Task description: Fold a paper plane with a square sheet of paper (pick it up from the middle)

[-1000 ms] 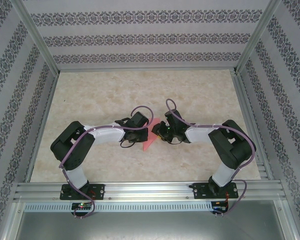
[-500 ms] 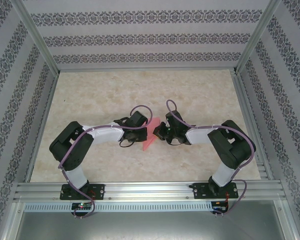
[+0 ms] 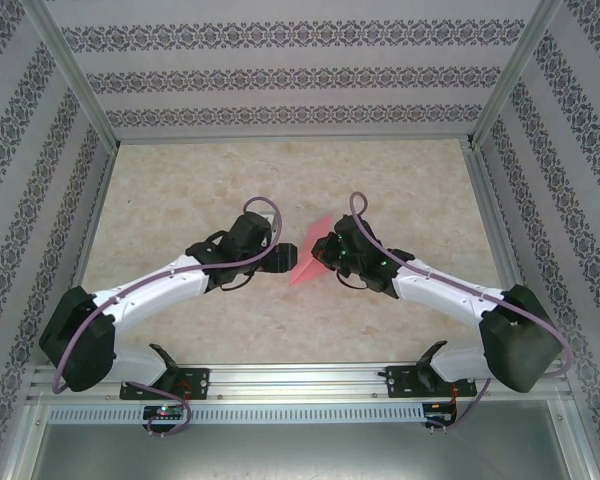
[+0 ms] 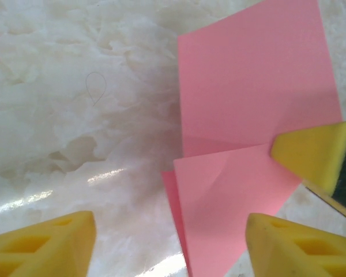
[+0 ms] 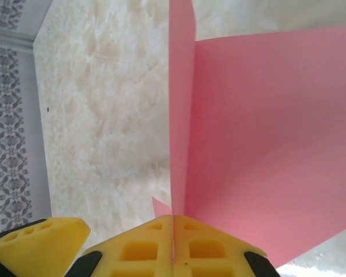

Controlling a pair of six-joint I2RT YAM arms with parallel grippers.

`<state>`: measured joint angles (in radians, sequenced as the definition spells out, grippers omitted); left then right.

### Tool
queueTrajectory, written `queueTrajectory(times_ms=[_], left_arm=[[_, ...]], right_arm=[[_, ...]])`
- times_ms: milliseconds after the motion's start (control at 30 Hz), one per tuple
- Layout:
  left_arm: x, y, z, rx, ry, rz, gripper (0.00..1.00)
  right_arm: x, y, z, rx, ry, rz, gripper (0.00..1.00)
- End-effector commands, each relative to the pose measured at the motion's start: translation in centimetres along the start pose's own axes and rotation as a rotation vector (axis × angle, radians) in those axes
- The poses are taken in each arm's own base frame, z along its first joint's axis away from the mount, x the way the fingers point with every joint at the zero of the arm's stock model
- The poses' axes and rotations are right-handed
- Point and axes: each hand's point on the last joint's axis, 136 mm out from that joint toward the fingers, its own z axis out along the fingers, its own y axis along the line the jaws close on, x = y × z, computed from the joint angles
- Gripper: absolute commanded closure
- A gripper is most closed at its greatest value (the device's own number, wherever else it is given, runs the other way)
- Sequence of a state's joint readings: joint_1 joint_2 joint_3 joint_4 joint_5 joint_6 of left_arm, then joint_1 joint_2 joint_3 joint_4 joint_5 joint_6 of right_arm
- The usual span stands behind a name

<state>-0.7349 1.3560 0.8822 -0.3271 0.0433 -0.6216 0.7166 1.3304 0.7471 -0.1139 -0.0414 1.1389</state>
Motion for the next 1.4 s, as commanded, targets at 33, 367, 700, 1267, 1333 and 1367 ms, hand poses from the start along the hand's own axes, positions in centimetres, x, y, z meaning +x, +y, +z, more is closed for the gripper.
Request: queueTrajectory(times_ms=[33, 367, 700, 1267, 1333, 1367], left_arm=[[-0.9, -0.4, -1.1, 0.052, -0.081, 0.091, 0.20], [1.1, -0.7, 1.4, 0.150, -0.085, 0.251, 0.00], [2.8, -1.8, 3.7, 0.249, -0.108, 0.401, 0.05], [5.6, -3.2, 7.5, 0.320, -0.200, 0.756, 0.38], [5.8, -3.4, 7.6, 0.328, -0.227, 0.786, 0.41], [5.7, -3.4, 7.6, 0.329, -0.240, 0.795, 0.42]], right_arm=[[-0.9, -0.6, -1.3, 0.092, -0.100, 0.074, 1.00], [-0.1, -4.1, 1.4, 0.208, -0.143, 0.237, 1.00], [0.0, -5.9, 2.5, 0.256, -0.168, 0.307, 1.00], [1.6, -6.0, 3.9, 0.274, -0.049, 0.425, 1.00], [1.4, -5.9, 3.8, 0.278, -0.050, 0.434, 1.00], [1.3, -5.9, 3.8, 0.282, -0.053, 0.436, 1.00]])
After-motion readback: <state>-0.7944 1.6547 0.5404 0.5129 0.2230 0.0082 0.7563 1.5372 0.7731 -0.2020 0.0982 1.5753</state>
